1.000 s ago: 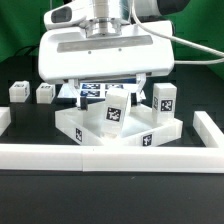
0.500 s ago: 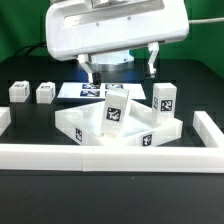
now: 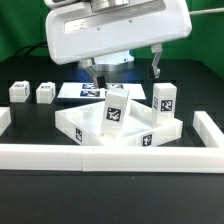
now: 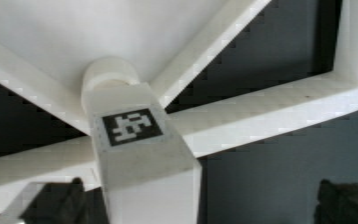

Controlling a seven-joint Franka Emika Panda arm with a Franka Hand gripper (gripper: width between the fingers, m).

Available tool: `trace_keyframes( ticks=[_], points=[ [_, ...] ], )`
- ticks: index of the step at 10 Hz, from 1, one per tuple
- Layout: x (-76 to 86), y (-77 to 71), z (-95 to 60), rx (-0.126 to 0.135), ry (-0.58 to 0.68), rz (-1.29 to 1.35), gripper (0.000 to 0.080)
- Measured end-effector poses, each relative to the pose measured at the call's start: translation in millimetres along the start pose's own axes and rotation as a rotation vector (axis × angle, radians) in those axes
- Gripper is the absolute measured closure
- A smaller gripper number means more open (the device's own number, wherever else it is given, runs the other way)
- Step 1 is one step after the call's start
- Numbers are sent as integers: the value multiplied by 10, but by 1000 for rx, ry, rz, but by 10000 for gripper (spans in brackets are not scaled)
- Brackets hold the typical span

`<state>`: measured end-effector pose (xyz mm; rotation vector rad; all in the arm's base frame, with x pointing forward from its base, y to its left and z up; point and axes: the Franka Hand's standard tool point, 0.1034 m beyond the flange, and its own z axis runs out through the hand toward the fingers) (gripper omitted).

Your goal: Assemble square table

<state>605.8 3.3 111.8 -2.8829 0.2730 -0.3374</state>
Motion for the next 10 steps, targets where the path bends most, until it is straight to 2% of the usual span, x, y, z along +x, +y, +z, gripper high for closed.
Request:
trace_keyframes(
  ticks=[1, 2, 3, 4, 5, 9, 10],
  points=[
    [2, 1, -45, -61, -92, 22, 150],
    [118, -27, -91, -154, -102, 62, 150],
    [116, -62, 14, -182, -88, 69, 150],
    [106, 91, 128, -166, -57, 12, 150],
    [85, 123, 125, -168, -69, 37, 150],
    [70, 110, 144, -168, -82, 29, 150],
    [69, 144, 177, -174, -140, 38, 150]
  ],
)
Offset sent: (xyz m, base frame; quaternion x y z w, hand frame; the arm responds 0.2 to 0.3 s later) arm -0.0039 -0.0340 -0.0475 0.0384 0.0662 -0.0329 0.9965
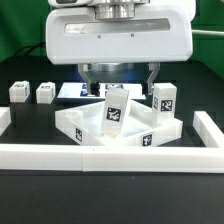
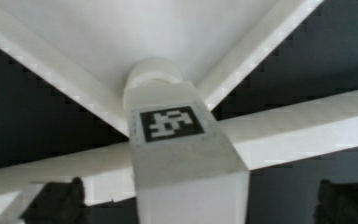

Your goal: Assemble square table

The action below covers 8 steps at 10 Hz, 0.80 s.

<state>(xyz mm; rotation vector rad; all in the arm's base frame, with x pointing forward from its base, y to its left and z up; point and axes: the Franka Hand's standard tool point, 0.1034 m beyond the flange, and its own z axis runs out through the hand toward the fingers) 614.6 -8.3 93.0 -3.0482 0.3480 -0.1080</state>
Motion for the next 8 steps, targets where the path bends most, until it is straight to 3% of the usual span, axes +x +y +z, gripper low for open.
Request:
trace_keyframes(
  ticks=[2, 6, 8],
  points=[
    [78, -50, 50, -5, -55, 1, 150],
    [54, -67, 113, -7, -80, -2, 180],
    [51, -64, 115, -7, -81, -3, 508]
  ],
)
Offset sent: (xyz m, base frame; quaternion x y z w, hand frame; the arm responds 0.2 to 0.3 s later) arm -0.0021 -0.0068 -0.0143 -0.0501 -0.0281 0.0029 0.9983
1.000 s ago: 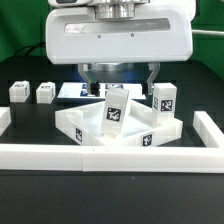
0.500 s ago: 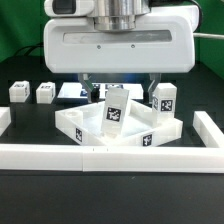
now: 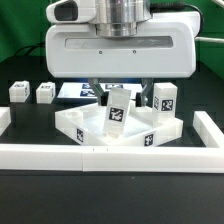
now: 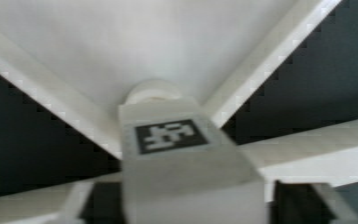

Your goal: Assemble square table

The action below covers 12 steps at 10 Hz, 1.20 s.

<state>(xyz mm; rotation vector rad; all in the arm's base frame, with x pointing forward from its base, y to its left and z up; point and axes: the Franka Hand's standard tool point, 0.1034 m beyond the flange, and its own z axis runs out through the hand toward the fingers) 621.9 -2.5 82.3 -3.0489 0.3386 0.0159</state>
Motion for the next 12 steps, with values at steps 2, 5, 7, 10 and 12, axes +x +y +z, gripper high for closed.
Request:
trace_keyframes(
  ticks=[2, 5, 7, 10, 12],
  points=[
    [-2, -4, 2, 0, -1, -1, 508],
    [60, 29, 23, 16, 44, 136, 508],
    [56, 18, 21, 40, 66, 458, 508],
    [36, 60, 22, 67, 52, 795, 508],
    [8, 17, 23, 76, 43, 1014, 506]
  ],
)
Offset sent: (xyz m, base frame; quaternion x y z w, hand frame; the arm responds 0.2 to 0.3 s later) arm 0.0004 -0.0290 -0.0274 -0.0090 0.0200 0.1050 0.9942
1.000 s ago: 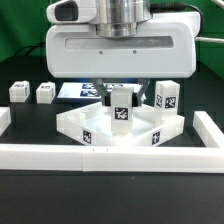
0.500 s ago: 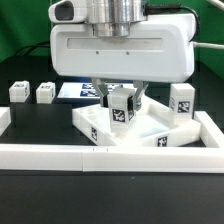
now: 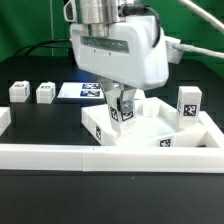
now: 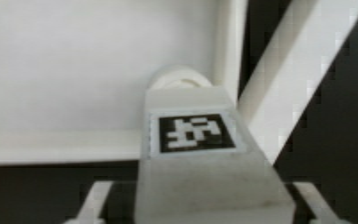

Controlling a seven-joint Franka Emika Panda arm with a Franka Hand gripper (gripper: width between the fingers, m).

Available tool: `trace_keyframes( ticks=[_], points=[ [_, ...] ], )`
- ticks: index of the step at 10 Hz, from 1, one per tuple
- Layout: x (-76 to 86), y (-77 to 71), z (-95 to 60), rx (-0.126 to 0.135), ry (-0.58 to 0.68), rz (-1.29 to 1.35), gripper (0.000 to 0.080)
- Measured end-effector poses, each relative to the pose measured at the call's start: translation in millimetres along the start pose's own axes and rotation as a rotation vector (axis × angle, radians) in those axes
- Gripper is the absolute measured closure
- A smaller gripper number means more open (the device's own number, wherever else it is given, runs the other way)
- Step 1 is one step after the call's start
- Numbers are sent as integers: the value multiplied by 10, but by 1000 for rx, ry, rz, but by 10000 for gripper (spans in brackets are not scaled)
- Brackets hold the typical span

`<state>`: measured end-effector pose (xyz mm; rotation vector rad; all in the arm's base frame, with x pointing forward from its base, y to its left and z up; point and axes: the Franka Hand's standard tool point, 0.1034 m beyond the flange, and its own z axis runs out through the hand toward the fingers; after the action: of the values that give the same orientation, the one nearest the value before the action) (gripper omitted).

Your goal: Assemble square table

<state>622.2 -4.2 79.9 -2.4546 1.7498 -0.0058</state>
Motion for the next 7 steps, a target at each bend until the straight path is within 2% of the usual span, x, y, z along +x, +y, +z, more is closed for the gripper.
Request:
trace_keyframes(
  ticks=[3, 4, 7],
  points=[
    [-16, 10, 5, -1, -11, 176, 505],
    [-90, 2, 34, -7, -13, 226, 505],
    [-118, -4, 37, -9, -11, 203, 505]
  ],
)
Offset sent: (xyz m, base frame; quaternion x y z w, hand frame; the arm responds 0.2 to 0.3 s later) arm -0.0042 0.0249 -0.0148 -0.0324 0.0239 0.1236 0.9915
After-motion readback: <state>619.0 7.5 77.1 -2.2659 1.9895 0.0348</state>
